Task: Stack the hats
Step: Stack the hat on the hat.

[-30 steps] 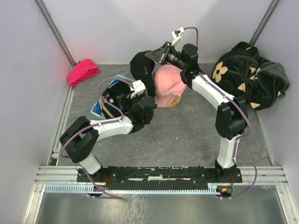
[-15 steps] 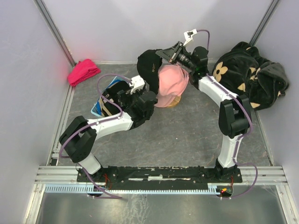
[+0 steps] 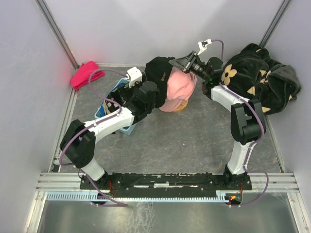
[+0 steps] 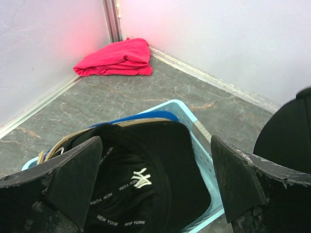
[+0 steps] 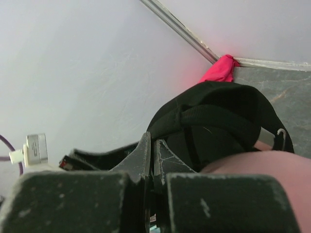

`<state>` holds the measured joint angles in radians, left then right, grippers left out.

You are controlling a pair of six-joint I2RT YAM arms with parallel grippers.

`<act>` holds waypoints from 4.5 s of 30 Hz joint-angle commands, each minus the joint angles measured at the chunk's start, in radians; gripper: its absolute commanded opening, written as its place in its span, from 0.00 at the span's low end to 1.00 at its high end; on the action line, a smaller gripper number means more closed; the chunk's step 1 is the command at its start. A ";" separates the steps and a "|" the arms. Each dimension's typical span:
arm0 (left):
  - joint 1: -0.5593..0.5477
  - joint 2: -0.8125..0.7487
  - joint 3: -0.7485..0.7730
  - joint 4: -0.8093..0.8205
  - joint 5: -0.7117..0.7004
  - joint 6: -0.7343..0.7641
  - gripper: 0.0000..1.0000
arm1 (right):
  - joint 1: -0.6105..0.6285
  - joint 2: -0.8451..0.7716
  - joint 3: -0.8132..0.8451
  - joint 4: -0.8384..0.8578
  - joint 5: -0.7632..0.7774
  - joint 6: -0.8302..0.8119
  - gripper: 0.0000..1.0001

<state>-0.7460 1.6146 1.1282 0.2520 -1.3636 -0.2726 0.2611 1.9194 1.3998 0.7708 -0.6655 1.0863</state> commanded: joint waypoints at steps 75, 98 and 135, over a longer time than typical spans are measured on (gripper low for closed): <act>0.155 0.294 0.482 -0.127 0.748 -0.165 0.94 | -0.170 -0.217 -0.657 0.349 0.123 0.045 0.02; 0.142 0.367 0.563 -0.110 1.011 -0.152 0.80 | -0.119 -0.165 -0.616 0.112 0.171 -0.069 0.19; 0.122 0.424 0.615 -0.116 1.069 -0.151 0.79 | -0.113 -0.533 -0.424 -0.414 0.407 -0.385 0.50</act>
<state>-0.6071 2.0121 1.6890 0.1188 -0.3332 -0.4522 0.1440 1.4551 0.8639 0.4049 -0.3069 0.7761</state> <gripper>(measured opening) 0.796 0.496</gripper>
